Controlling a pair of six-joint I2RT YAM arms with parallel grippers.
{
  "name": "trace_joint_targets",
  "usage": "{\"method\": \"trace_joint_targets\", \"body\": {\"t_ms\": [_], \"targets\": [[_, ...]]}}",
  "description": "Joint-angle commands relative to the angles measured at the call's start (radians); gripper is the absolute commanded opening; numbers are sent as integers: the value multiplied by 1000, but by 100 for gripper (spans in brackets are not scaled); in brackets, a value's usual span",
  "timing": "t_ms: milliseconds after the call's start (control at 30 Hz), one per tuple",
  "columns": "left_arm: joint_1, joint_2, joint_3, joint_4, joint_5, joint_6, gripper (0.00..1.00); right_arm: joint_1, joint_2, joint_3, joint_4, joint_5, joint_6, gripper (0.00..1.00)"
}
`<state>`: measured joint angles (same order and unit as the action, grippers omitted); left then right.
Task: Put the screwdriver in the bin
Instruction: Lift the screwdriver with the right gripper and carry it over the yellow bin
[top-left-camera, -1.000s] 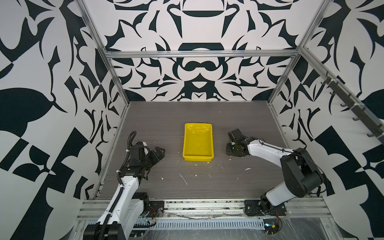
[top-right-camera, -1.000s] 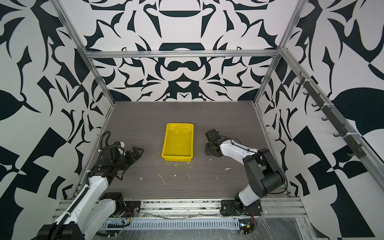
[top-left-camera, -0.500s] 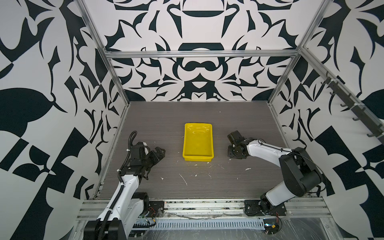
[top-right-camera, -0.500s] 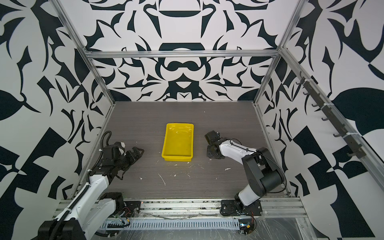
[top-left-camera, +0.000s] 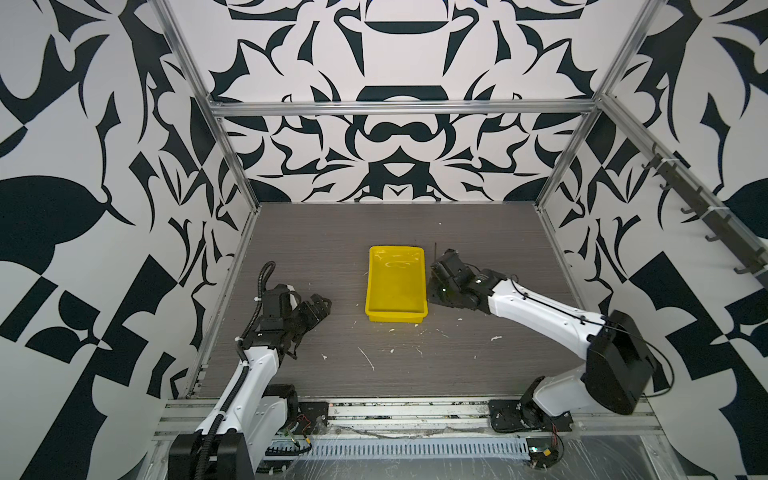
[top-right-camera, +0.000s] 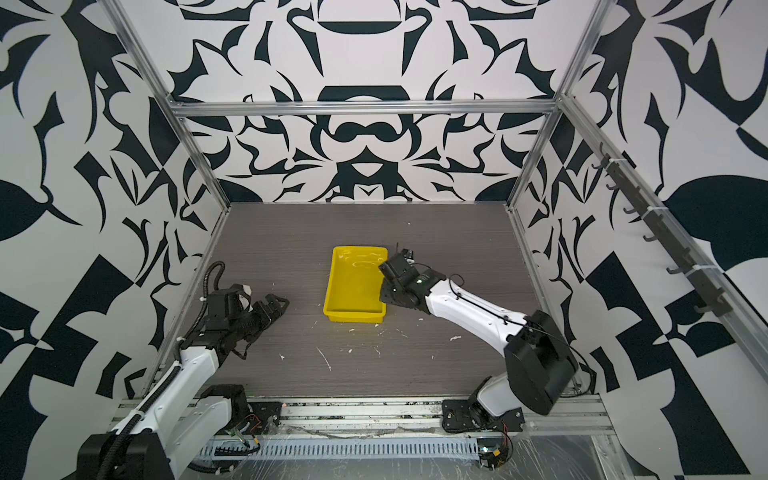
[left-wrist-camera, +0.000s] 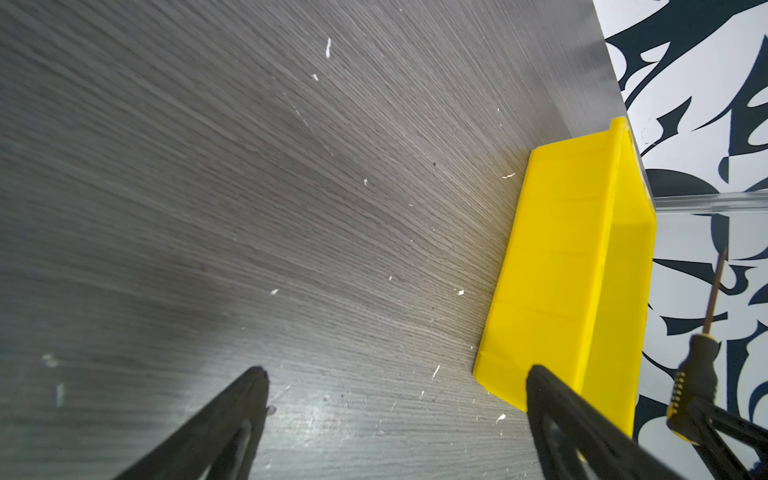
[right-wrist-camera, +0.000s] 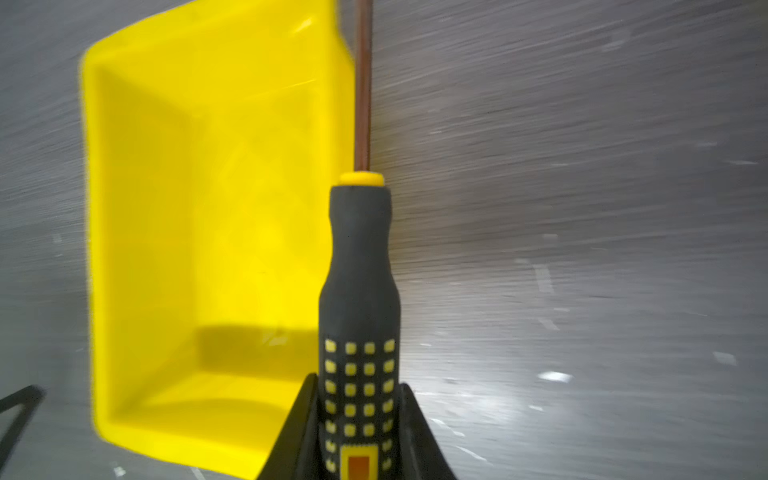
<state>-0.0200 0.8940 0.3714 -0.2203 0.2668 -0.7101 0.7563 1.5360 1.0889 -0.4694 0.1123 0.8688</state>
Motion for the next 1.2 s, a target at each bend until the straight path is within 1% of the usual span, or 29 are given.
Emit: {"method": "trace_joint_targets", "body": {"t_ms": [0, 100, 133, 233, 400, 533, 867, 967, 1067, 1167], "targets": [[-2, -15, -6, 7, 12, -8, 100, 52, 102, 126, 46, 8, 49, 6], [-1, -17, -5, 7, 7, -9, 100, 73, 217, 244, 13, -13, 51, 6], [-2, -13, -5, 7, 9, -9, 100, 80, 245, 270, 12, -19, 54, 5], [-2, 1, -1, 7, 15, -8, 99, 94, 311, 329, 12, -41, 71, 5], [-1, 0, -2, 7, 17, -8, 100, 110, 386, 384, 7, -54, 82, 8], [-2, -8, -4, 11, 16, -8, 99, 110, 429, 431, -22, -72, 93, 12], [-2, 7, 0, 13, 21, -6, 100, 113, 446, 460, -30, -70, 95, 18], [-1, -4, -2, 15, 19, -8, 100, 115, 436, 459, -39, -71, 93, 23], [-2, -1, -3, 16, 15, -8, 99, 117, 410, 448, -44, -68, 85, 31], [-1, 14, 1, 16, 21, -8, 99, 116, 384, 429, -44, -52, 76, 33]]}}
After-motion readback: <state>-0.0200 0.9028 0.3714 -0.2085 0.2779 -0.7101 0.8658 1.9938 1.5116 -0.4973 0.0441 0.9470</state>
